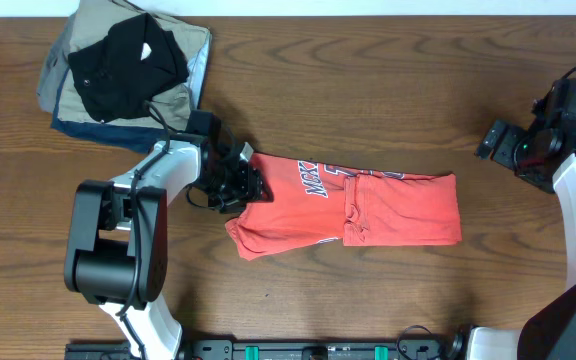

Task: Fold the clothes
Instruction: 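Grasp the left end of the shirt with the left gripper, then fold the left end rightward over the shirt with the left gripper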

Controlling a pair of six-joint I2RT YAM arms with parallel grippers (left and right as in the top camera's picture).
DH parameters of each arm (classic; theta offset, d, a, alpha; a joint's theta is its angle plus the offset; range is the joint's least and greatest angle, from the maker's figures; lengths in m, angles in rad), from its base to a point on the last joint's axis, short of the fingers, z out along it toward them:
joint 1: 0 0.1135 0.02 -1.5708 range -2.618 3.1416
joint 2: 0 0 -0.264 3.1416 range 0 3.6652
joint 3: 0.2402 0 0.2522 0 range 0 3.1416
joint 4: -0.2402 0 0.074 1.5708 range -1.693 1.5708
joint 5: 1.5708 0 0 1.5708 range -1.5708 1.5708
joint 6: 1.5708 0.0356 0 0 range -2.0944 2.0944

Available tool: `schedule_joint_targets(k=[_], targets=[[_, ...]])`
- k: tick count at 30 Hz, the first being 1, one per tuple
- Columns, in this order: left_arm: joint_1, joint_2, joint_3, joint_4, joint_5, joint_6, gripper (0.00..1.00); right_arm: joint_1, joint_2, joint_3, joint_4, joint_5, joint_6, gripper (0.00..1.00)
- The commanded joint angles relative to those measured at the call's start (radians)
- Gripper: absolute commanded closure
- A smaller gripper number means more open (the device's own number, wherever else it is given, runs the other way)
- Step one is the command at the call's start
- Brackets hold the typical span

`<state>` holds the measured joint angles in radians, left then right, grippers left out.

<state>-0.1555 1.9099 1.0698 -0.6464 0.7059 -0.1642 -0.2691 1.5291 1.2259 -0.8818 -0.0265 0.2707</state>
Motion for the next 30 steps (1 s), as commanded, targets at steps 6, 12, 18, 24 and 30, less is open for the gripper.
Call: schedule_joint_targets(k=[6, 12, 18, 24, 30], targets=[[-0.006, 0.046, -0.035, -0.005, -0.109, -0.037, 0.94, -0.005, -0.001, 0.008, -0.001, 0.000, 0.005, 0.01], [0.010, 0.039, -0.015, -0.078, -0.325, -0.142, 0.94, -0.005, -0.001, 0.008, -0.001, 0.000, 0.005, 0.01], [0.076, -0.011, 0.047, -0.239, -0.576, -0.214, 0.94, -0.005, -0.001, 0.008, -0.001, 0.000, 0.005, 0.01], [0.163, -0.103, 0.137, -0.387, -0.629, -0.219, 0.94, -0.005, -0.001, 0.008, -0.001, 0.000, 0.005, 0.01], [0.177, -0.192, 0.257, -0.523, -0.628, -0.185, 0.94, -0.005, -0.001, 0.008, -0.001, 0.000, 0.005, 0.01]])
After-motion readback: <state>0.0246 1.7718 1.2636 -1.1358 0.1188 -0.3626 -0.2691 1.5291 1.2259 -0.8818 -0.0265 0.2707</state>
